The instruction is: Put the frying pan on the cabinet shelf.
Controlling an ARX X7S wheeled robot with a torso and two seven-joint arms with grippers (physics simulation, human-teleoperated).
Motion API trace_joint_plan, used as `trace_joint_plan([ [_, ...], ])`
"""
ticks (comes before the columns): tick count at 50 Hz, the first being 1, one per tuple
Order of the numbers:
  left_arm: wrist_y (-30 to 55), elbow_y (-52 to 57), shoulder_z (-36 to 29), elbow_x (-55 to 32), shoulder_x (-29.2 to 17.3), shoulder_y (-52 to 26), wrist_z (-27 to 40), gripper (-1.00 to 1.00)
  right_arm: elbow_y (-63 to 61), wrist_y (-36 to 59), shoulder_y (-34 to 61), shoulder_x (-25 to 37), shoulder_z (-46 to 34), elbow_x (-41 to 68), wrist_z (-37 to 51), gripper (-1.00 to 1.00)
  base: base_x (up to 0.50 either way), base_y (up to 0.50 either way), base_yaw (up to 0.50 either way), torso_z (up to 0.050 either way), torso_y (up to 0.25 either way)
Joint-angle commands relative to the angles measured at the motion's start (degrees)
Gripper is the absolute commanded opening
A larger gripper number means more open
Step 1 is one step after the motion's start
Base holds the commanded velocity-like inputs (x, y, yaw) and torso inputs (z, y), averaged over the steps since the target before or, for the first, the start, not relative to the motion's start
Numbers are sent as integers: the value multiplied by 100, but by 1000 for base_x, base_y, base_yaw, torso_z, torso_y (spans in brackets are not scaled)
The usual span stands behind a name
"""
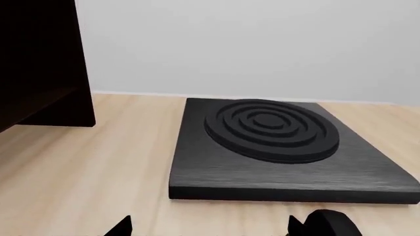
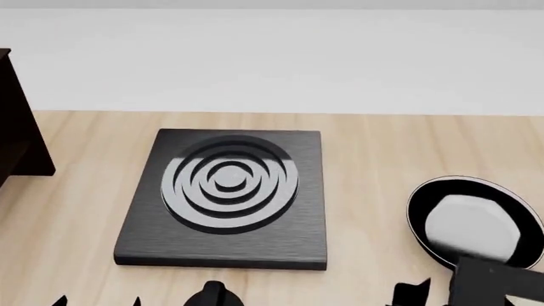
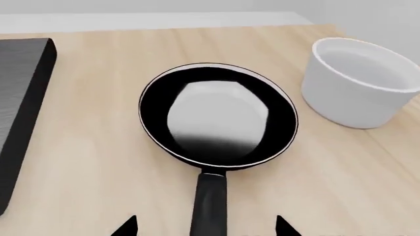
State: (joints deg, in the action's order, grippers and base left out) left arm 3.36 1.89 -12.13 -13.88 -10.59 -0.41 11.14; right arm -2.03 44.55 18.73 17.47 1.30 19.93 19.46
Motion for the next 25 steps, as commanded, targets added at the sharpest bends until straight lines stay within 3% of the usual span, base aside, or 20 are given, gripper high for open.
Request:
trace_joint_plan([
  [1,-48,-69,-33,-3,-23,-22,33,100,1214,-193,524,67,-212,-135,-271,100,0,0,0,0,0],
  [25,-57,-75,-127,-8,-82,-25,104,100,2475,-704,628,-74,65,105,-606,100,0,0,0,0,0],
])
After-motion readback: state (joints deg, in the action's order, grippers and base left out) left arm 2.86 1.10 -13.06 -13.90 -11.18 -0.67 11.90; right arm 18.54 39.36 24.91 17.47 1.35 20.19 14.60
